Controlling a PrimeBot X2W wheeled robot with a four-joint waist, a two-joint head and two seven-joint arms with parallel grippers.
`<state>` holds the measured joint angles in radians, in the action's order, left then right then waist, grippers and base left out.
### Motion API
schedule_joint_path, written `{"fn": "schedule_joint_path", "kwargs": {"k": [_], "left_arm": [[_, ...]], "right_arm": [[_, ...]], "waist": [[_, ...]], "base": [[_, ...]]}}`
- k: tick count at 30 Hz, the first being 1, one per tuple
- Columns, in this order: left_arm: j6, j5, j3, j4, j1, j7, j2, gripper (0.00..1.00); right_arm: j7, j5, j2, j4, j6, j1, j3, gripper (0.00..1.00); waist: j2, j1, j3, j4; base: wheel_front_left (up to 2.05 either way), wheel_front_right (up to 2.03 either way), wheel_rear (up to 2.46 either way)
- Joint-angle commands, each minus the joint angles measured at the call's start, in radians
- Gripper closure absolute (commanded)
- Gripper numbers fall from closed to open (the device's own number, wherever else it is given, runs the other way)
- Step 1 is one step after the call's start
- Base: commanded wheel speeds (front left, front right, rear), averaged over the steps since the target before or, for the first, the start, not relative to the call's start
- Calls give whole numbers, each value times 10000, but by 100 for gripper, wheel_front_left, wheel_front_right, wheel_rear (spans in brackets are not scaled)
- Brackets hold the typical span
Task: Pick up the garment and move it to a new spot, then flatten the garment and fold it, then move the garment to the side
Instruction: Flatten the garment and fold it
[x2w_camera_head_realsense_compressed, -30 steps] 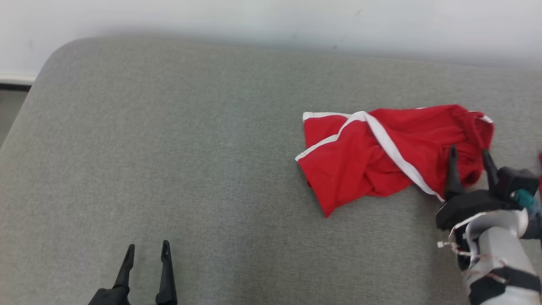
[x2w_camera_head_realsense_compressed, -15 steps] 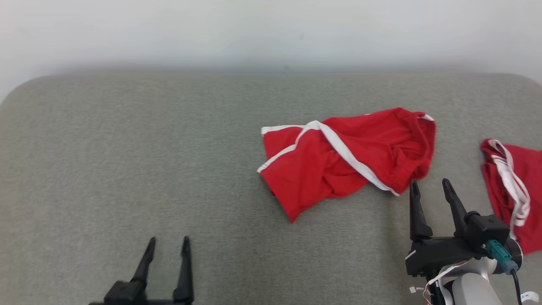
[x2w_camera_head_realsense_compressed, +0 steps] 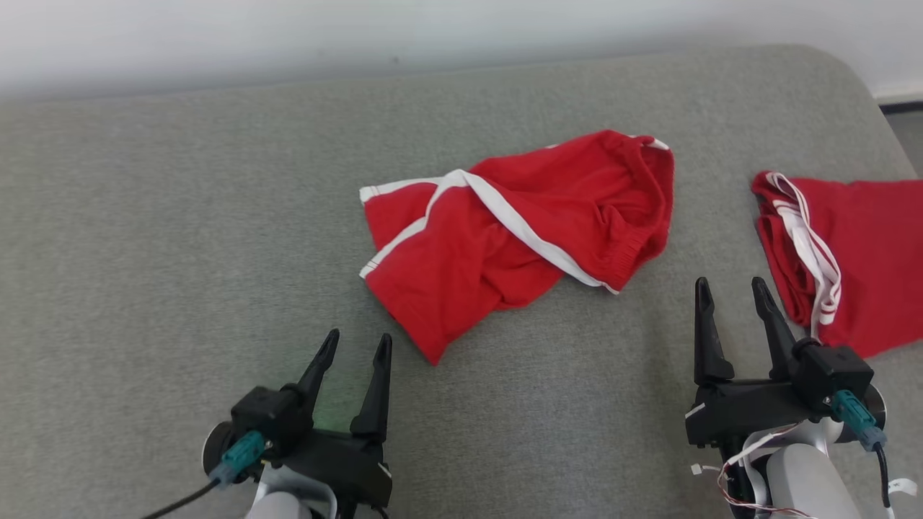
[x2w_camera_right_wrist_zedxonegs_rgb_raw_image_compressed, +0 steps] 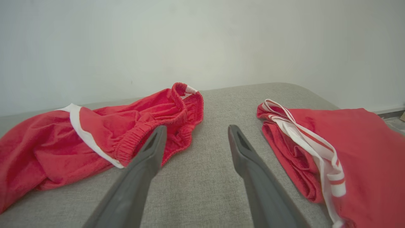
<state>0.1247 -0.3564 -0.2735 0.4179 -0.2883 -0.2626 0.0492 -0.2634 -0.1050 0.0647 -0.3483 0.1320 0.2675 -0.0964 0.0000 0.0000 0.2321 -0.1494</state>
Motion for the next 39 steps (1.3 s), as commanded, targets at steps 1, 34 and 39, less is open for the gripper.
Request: {"fn": "schedule_joint_path", "kwargs": {"k": [1,34,39], "left_arm": [[74,-245,-126,234,-278,-29,25,0],[50,2149,-522,-606,-4,-29,725,100],[47,2127,-980,-599,842,-29,997,100]], "right_arm": [[-6,-39,-61,21,-26,103,53,0],[-7,-412,-145,-507,-26,-274,128,0],[-5,-670,-144,-715,-26,-598,434,0]], "waist": [[0,0,559,-590],[0,0,-241,523],[0,0,-758,1001]], "base": [[0,0,0],[0,0,0],[0,0,0]]}}
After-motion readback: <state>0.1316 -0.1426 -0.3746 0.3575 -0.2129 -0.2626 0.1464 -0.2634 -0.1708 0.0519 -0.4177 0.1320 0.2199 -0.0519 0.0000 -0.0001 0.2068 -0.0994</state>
